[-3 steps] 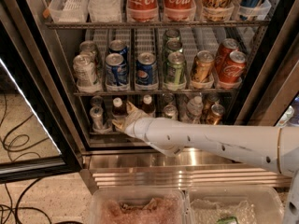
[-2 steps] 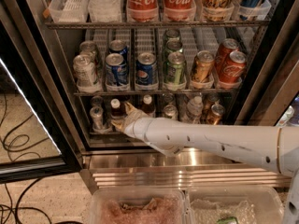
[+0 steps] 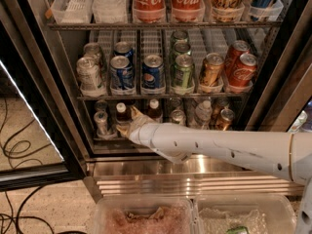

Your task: Pick blue plastic bottle from bottom shelf of fridge

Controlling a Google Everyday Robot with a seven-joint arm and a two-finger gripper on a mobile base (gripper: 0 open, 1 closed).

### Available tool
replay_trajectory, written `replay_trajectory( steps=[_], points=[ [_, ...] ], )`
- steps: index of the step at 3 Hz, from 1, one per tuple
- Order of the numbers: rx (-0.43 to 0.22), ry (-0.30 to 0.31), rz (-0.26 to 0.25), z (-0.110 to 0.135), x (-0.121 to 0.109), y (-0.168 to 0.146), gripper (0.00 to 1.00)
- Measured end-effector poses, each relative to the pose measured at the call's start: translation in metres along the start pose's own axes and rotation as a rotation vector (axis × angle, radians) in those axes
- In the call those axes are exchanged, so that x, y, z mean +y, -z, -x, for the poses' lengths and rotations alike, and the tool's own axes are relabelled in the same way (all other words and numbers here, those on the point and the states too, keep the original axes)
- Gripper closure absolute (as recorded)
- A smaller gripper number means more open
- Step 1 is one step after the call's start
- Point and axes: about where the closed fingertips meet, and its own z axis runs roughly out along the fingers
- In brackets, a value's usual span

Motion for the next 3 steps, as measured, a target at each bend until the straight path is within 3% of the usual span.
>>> replay_trajectory(
  steps=[3],
  points=[
    [-0.101, -0.045, 0.003, 0.0214, -0.0091, 0.0150, 1.00]
  ],
)
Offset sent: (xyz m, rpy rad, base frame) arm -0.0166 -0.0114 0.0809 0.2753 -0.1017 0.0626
